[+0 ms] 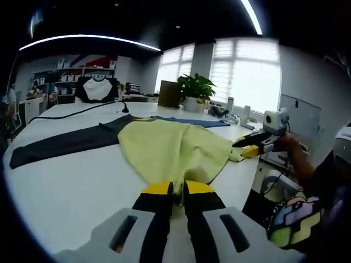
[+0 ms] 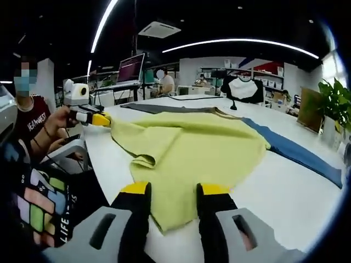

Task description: Fold the garment on the visible template until the final outline fits inside the template.

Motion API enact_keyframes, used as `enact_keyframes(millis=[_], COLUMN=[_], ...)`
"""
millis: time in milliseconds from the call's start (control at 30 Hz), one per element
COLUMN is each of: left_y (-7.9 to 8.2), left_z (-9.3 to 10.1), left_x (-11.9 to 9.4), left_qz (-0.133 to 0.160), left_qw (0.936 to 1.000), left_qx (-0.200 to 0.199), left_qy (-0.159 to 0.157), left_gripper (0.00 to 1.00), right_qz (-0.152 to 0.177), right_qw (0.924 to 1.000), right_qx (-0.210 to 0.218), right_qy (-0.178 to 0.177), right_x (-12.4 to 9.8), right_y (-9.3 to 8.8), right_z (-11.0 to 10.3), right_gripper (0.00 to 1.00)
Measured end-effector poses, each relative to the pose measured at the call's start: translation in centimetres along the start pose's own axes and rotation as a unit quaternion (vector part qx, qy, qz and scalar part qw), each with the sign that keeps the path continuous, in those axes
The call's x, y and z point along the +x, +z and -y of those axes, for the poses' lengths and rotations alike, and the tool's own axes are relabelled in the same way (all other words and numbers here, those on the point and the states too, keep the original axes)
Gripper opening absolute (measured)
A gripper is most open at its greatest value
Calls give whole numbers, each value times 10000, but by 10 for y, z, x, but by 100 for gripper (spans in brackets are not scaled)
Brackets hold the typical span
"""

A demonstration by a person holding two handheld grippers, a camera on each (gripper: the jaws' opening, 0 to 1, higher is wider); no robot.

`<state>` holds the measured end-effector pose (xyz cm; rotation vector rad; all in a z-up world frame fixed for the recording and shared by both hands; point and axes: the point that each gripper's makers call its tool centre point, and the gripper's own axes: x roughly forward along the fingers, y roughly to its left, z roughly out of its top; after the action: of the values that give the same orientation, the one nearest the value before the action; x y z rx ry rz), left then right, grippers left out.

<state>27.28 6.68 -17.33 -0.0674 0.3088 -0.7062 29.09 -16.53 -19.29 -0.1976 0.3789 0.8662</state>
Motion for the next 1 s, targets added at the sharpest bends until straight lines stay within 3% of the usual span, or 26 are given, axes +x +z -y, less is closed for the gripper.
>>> enact_keyframes(millis=[333, 767, 1000], left_y=[-1, -1, -2], left_z=[0, -4, -3], left_x=[-1, -5, -7], left_qz=[9, -20, -117], left_qw=[10000, 9999, 9998], left_qx=[-40, -80, -131], left_qy=[33, 97, 74], left_gripper=[8, 8, 8], right_qz=[-25, -89, -169], right_qw=[9997, 9990, 9988], right_qx=[-73, 384, 388], right_qy=[-217, -188, -265], right_x=[0, -17, -28], right_y=[0, -4, -8], right_z=[3, 15, 25], right_gripper=[3, 1, 2])
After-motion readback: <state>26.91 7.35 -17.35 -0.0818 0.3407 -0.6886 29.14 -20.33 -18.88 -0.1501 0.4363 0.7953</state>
